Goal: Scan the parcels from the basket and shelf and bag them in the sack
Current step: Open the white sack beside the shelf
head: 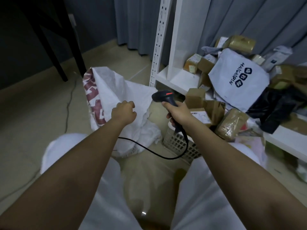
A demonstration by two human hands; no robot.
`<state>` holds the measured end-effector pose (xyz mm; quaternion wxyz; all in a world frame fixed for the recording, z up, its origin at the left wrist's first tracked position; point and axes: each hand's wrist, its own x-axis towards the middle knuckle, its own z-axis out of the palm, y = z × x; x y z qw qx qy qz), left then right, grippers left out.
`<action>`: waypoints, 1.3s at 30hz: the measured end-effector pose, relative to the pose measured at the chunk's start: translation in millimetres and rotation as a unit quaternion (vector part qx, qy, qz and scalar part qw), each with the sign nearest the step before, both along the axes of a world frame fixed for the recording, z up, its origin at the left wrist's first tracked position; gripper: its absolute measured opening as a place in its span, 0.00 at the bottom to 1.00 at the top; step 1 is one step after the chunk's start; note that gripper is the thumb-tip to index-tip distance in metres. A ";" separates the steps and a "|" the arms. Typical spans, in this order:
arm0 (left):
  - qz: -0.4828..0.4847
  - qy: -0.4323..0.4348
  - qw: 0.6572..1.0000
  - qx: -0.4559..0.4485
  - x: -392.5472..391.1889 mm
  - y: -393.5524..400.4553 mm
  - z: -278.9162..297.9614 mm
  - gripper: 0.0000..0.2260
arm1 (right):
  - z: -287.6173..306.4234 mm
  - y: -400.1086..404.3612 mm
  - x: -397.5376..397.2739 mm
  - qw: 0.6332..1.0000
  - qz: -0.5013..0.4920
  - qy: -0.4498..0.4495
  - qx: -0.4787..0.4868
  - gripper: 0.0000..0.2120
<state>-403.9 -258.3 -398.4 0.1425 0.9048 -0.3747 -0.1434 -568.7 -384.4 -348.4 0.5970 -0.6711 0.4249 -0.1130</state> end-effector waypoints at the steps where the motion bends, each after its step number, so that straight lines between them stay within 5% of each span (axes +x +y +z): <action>1: -0.002 -0.001 1.000 0.012 -3.5 3.3 -5.9 0.18 | -8.5 2.5 -2.6 1.000 0.015 0.011 -0.007 0.10; 9: -0.082 -0.100 0.982 0.140 -13.1 -6.2 -60.9 0.22 | -78.7 2.2 14.2 0.999 -0.007 0.005 0.048 0.09; 16: -0.080 -0.110 0.939 0.315 -13.1 -19.7 -104.8 0.50 | -127.2 -16.3 39.8 0.994 -0.054 0.034 0.093 0.08; 25: -0.089 -0.199 0.921 0.322 25.1 -13.1 -109.6 0.21 | -146.9 -21.1 60.3 0.994 -0.042 0.036 0.095 0.07; 28: -0.053 -0.158 0.959 0.230 38.2 -5.8 -99.5 0.17 | -142.7 -17.6 59.7 0.993 -0.057 0.040 0.100 0.10; 31: 0.055 -0.075 0.996 0.006 51.4 3.4 -87.0 0.11 | -133.9 -12.2 57.4 0.989 -0.077 0.011 0.124 0.06; 34: 0.139 0.034 0.960 -0.240 55.9 8.3 -54.5 0.08 | -125.1 -5.7 54.4 0.988 -0.086 -0.034 0.127 0.06; 39: 0.201 0.097 0.874 -0.431 67.6 20.8 12.9 0.04 | -102.1 2.7 62.1 0.987 -0.090 -0.076 0.106 0.03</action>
